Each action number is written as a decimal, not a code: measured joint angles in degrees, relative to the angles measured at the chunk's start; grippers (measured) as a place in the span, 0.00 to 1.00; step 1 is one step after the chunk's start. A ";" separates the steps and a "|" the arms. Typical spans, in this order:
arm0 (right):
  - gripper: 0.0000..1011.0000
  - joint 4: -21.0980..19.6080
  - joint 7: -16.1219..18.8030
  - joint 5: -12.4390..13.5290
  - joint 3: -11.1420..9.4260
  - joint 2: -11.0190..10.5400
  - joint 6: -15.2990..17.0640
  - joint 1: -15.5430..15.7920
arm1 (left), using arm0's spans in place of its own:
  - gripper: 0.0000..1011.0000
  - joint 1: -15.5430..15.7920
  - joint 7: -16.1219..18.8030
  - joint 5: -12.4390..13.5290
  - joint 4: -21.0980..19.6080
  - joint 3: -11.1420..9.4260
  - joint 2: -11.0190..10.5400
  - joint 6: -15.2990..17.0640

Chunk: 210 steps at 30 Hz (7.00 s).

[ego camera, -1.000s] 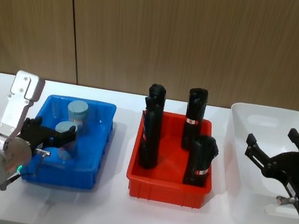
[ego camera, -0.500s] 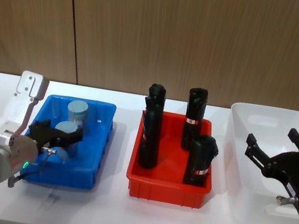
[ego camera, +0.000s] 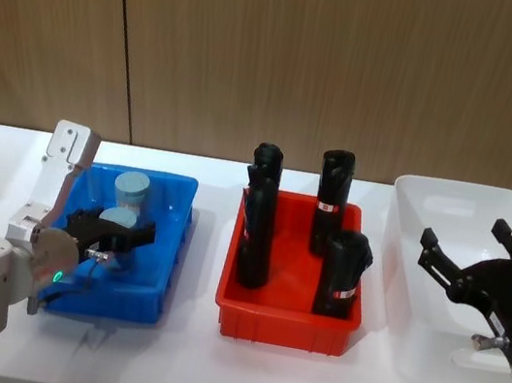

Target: Pick the cotton swabs from the blue box and place them into the white box.

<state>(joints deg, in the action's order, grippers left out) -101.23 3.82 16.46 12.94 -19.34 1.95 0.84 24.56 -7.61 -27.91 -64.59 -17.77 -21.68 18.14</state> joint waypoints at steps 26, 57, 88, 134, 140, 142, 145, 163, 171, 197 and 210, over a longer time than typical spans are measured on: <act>0.99 0.00 0.00 0.00 0.00 0.00 0.00 0.00 | 0.77 1.73 2.92 3.30 0.53 0.01 0.82 5.33; 0.99 0.00 0.00 0.00 0.00 0.00 0.00 0.00 | 0.66 -0.78 1.47 5.33 -8.37 0.75 -0.73 0.78; 0.99 0.00 0.00 0.00 0.00 0.00 0.00 0.00 | 0.66 -5.60 -21.15 -2.10 -20.08 2.58 -6.14 -3.63; 0.99 0.00 0.00 0.00 0.00 0.01 0.00 0.00 | 0.66 1.57 -49.96 -7.89 -8.09 -1.75 -1.66 -6.67; 0.99 0.00 0.46 -0.01 -0.04 0.00 0.00 -0.04 | 0.66 1.82 -50.49 -7.90 -7.74 -1.92 -1.52 -6.77; 0.99 0.00 0.92 -0.01 -0.07 -0.05 0.00 -0.11 | 0.66 1.89 -50.65 -7.91 -7.65 -1.97 -1.49 -6.80; 0.99 0.00 2.03 -0.01 -0.13 -0.18 0.15 -0.28 | 0.66 1.95 -50.78 -7.92 -7.56 -2.02 -1.45 -6.82; 0.99 -0.13 14.16 0.72 -0.47 -1.61 6.89 -3.73 | 0.66 2.14 -51.18 -7.99 -7.30 -2.16 -1.35 -6.92; 0.99 0.15 21.01 0.81 -0.54 -2.34 10.75 -6.35 | 0.66 2.18 -51.24 -7.99 -7.24 -2.19 -1.32 -6.92; 0.99 5.54 42.72 -0.67 1.24 -2.63 23.11 -17.13 | 0.66 2.20 -51.28 -7.98 -7.24 -2.18 -1.33 -6.91; 0.99 8.93 45.34 -2.16 2.82 -1.58 24.73 -20.15 | 0.66 2.20 -51.28 -7.98 -7.24 -2.18 -1.33 -6.91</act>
<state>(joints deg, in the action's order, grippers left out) -92.30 49.16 14.30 15.77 -20.92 26.68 -19.31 26.75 -58.89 -35.89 -71.83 -19.96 -23.01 11.23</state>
